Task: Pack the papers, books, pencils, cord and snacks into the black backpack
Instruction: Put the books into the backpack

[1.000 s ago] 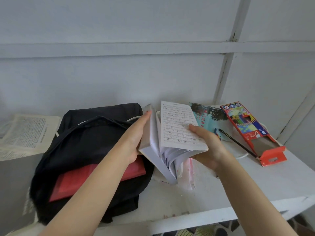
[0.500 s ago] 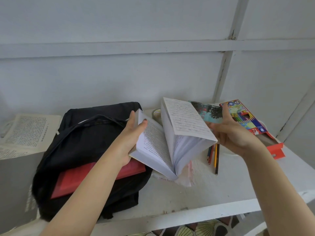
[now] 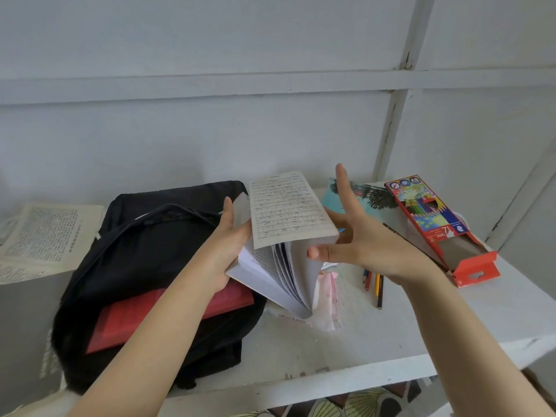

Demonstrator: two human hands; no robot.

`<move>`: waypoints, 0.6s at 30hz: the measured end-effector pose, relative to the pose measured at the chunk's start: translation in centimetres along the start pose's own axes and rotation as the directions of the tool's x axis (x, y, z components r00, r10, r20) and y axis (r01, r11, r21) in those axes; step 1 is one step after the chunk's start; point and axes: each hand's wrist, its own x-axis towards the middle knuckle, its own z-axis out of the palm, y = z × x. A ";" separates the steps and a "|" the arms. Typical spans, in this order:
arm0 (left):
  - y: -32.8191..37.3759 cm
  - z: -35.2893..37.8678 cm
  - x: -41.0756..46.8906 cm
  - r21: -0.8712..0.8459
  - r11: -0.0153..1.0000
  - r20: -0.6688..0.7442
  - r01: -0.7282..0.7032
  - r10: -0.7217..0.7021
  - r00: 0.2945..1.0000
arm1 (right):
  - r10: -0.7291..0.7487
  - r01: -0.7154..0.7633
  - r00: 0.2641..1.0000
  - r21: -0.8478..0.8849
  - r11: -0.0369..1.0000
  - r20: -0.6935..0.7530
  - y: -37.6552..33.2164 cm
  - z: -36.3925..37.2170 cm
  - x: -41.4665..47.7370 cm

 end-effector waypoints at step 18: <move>-0.3 0.6 0.5 -0.257 0.966 -0.147 0.018 -0.057 0.988 | -0.023 0.226 0.825 0.292 0.929 -0.565 2.4 1.0 -0.9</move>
